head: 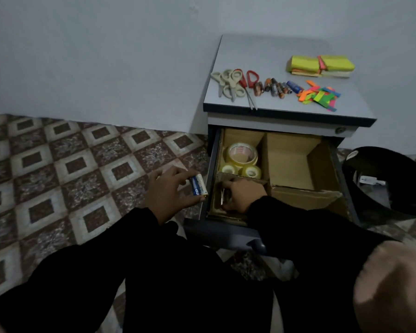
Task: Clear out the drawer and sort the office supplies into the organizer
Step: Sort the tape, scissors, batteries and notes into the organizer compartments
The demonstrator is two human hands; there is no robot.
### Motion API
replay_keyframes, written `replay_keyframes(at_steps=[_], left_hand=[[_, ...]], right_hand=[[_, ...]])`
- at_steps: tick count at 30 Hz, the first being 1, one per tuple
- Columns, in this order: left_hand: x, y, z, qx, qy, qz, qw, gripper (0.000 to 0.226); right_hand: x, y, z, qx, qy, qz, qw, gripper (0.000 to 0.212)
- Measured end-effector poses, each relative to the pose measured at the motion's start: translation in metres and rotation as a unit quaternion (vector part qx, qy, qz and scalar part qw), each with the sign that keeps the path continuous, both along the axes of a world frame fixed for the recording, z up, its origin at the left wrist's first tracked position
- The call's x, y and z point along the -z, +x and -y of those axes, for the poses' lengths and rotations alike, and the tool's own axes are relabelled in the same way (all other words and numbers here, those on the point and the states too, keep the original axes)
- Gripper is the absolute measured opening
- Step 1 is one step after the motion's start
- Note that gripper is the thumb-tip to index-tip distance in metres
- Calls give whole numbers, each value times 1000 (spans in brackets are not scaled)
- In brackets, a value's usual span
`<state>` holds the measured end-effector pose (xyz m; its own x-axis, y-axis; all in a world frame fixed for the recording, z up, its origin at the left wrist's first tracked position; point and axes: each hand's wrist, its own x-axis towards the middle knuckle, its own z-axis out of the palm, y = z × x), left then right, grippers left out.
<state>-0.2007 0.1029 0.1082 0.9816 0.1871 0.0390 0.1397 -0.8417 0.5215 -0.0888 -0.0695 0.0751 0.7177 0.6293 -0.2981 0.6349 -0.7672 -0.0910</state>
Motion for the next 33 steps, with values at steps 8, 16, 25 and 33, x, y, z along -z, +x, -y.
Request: replay_keyframes(at_steps=[8, 16, 25, 33], left_hand=[[16, -18, -8, 12, -74, -25, 997, 63], [23, -18, -7, 0, -89, -32, 996, 54], [33, -15, -10, 0, -100, -17, 995, 53], [33, -14, -6, -5, -104, -24, 994, 55]], right_hand=[[22, 1, -17, -7, -46, 56, 997, 43], [23, 10, 0, -38, -27, 18, 999, 61], [23, 10, 3, -158, -88, 3, 983, 42], [18, 5, 4, -155, -84, 62, 982, 44]])
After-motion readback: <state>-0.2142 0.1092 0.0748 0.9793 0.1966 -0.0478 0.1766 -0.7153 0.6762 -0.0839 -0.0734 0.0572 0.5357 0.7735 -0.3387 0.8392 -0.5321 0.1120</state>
